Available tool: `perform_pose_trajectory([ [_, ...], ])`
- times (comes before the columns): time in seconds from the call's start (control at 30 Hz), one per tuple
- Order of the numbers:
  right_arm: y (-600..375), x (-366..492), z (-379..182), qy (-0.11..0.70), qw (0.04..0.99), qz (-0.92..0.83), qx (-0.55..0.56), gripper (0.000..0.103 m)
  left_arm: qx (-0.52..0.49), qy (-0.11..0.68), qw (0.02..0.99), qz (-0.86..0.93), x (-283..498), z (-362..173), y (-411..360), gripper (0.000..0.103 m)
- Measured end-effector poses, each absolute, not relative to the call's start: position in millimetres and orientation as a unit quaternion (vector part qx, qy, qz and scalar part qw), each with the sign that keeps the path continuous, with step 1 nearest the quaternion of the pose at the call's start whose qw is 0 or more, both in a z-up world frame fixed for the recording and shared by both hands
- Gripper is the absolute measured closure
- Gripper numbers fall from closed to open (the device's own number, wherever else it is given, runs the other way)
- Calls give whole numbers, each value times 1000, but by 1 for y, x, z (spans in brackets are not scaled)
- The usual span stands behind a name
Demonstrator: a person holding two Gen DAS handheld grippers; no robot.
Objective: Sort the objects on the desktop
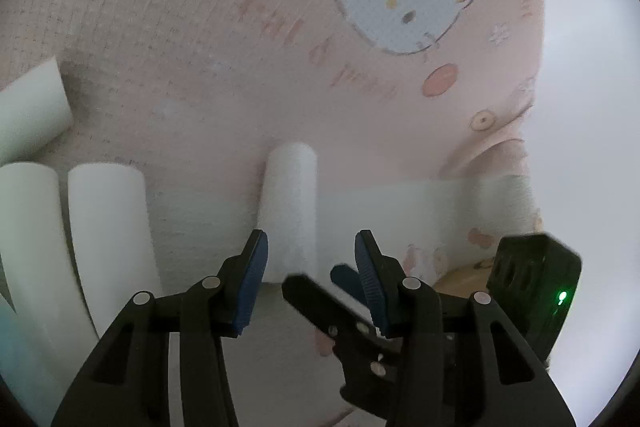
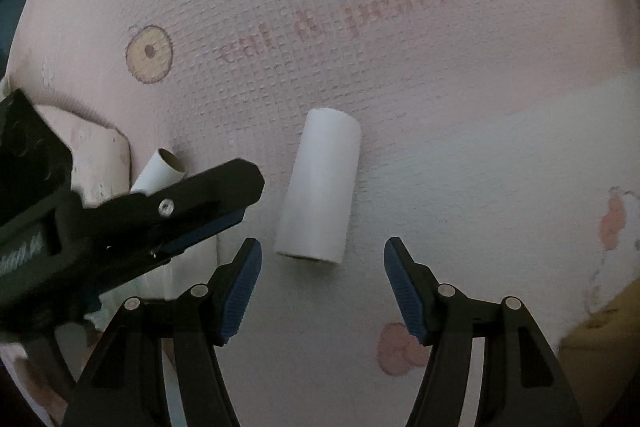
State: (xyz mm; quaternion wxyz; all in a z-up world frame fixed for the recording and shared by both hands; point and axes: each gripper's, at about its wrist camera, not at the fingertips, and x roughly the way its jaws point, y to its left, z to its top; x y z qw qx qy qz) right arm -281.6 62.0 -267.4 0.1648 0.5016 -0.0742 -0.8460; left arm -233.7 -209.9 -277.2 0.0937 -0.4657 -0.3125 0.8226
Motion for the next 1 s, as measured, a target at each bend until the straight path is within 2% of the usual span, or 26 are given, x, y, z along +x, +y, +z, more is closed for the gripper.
perform_pose_trajectory([
  [0.1, 57, -286, -273, -87, 176, -839, 508, 42, -475, -332, 92, 810, -236, -285, -214, 55],
  [0.13, 56, -287, -275, -89, 176, -838, 509, 48, -473, -339, 92, 808, -236, -286, -216, 56],
  [0.17, 54, -287, -276, -86, 174, -836, 514, 64, -471, -343, 93, 807, -235, -286, -218, 56],
  [0.37, 42, -278, -271, -38, 178, -831, 526, 65, -493, -355, 117, 786, -237, -295, -215, 57],
  [0.5, 39, -261, -269, 3, 175, -825, 537, 65, -522, -320, 125, 780, -235, -297, -202, 58],
  [0.63, 48, -245, -267, 2, 177, -819, 545, 65, -542, -305, 126, 773, -233, -305, -193, 58],
  [1.0, 59, -212, -267, 27, 169, -804, 569, 65, -580, -336, 151, 726, -219, -330, -180, 57],
])
